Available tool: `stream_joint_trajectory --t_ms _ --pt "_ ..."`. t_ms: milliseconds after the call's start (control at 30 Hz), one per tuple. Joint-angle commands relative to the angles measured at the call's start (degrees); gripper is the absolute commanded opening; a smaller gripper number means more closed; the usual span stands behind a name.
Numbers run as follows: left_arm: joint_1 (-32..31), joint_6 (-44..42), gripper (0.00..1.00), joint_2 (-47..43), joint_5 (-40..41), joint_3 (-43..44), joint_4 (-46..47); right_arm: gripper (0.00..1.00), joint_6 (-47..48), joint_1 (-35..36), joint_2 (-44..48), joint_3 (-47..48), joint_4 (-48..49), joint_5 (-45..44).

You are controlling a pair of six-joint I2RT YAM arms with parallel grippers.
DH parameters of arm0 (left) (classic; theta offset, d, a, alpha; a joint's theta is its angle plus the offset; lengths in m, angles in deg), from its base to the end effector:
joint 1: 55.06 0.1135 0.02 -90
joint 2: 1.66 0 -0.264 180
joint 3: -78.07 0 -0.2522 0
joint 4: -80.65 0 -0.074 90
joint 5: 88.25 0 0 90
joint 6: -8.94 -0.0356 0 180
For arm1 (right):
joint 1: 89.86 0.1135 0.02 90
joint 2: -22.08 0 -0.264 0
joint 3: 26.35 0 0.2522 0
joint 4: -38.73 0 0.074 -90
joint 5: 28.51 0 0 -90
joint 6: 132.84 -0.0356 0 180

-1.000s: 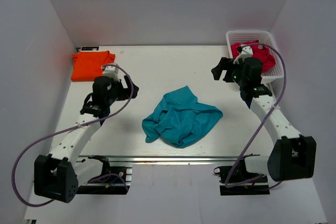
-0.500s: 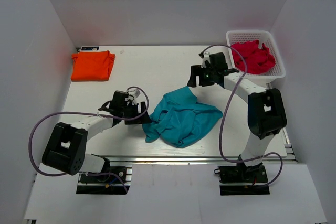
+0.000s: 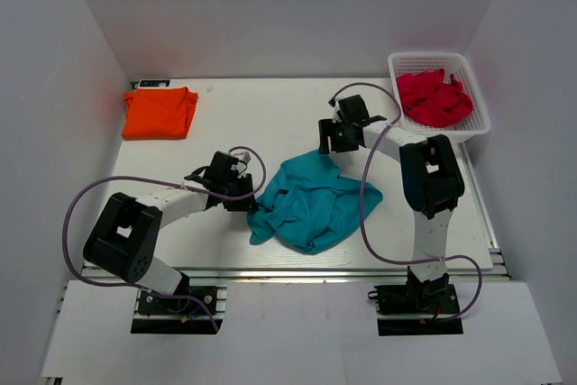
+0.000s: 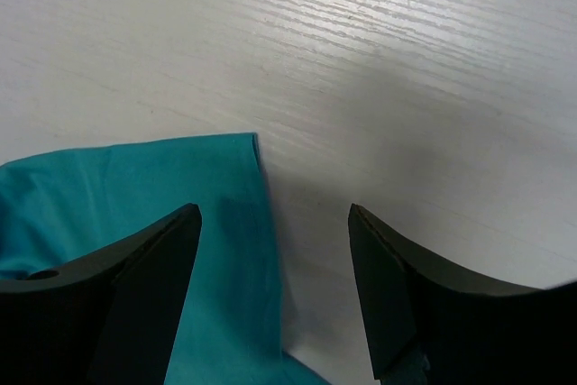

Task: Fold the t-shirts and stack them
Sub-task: Flatten out the tshirt

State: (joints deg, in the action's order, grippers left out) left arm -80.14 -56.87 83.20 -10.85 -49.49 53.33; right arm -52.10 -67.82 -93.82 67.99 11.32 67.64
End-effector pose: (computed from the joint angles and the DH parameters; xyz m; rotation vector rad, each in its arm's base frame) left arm 0.2359 -0.1190 0.1473 0.1013 2.6935 -0.5740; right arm 0.4080 0.1693 0.1758 -0.3221 2.4332 0.3746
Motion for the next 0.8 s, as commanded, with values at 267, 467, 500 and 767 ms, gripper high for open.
stream_joint_trajectory --t_ms 267,467,500,767 --pt "-4.0 0.6 0.17 5.8 7.7 0.9 -7.3 0.59 2.3 5.8 -3.8 1.8 -0.6 -8.9" --pt "-4.0 1.2 0.00 3.7 9.4 1.4 -7.3 0.00 -2.2 6.3 -2.9 -0.3 -0.8 -12.9" --pt "-4.0 1.9 0.00 2.5 10.5 1.9 -7.3 0.00 -2.4 6.5 -2.5 -1.6 -0.1 -13.3" --pt "-4.0 2.4 0.00 -5.3 28.6 14.8 -8.6 0.00 -1.5 6.2 14.7 -5.2 12.8 -17.2"
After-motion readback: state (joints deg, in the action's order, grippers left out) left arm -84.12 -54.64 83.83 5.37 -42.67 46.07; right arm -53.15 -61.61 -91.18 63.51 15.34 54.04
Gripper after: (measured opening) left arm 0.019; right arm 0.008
